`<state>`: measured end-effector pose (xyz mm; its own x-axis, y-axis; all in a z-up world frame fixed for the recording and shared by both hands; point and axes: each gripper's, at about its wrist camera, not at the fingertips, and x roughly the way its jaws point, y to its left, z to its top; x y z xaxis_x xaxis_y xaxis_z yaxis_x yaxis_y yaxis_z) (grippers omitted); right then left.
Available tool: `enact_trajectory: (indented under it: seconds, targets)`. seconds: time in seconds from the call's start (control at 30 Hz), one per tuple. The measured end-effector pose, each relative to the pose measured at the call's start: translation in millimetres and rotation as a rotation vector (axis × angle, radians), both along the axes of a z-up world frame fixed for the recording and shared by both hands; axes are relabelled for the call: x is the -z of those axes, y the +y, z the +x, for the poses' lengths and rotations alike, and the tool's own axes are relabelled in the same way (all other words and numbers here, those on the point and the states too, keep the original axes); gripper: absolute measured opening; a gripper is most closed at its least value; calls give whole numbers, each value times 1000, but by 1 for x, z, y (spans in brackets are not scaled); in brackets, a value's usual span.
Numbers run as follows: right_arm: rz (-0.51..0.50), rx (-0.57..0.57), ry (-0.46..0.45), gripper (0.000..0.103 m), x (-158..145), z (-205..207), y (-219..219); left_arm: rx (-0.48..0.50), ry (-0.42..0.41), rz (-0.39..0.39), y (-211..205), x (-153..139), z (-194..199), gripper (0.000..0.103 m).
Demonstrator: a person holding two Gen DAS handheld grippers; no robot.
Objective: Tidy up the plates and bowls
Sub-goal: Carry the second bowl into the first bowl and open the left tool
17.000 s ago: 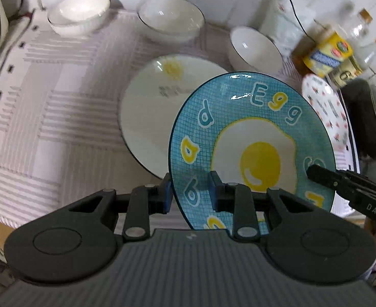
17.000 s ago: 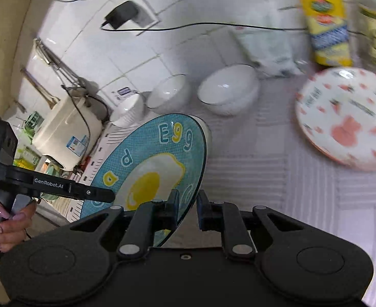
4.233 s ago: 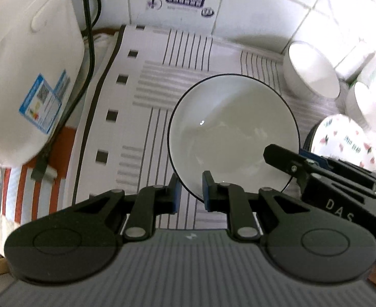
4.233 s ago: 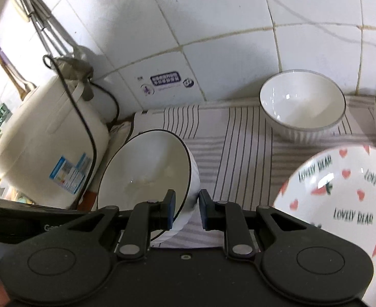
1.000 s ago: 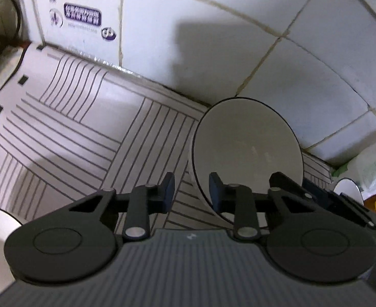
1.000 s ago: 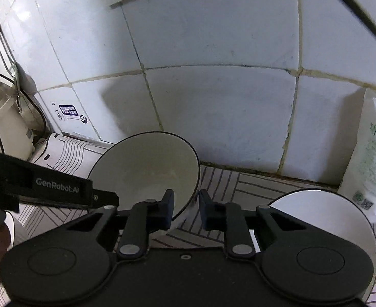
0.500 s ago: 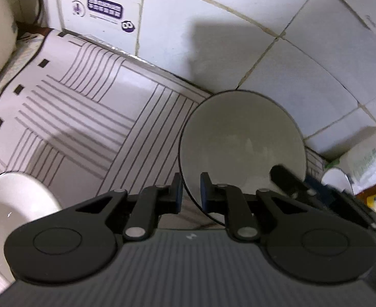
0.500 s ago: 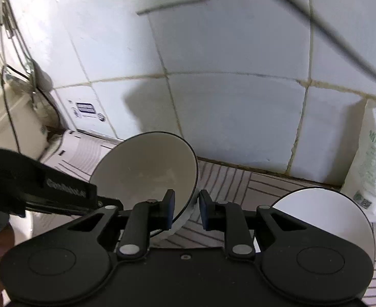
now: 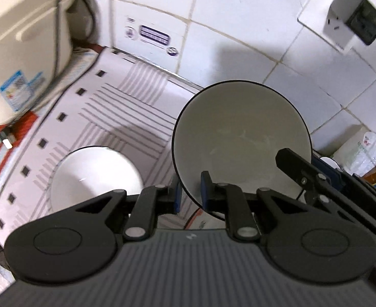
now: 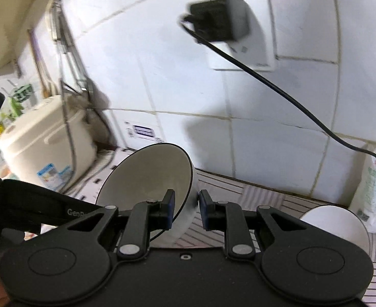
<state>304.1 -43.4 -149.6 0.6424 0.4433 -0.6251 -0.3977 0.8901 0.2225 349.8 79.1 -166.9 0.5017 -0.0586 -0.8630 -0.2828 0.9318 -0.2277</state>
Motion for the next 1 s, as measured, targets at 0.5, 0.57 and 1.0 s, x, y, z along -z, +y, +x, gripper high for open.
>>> enact_trajectory:
  seconds: [0.5, 0.57, 1.0]
  targets:
    - [8, -220, 4, 25, -2, -42, 62, -143, 53, 20, 60, 2, -70, 13]
    - [10, -242, 17, 25, 4, -44, 72, -162, 69, 10, 69, 8, -74, 13]
    - [2, -292, 61, 24, 31, -39, 98, -169, 162, -6, 89, 37, -67, 15]
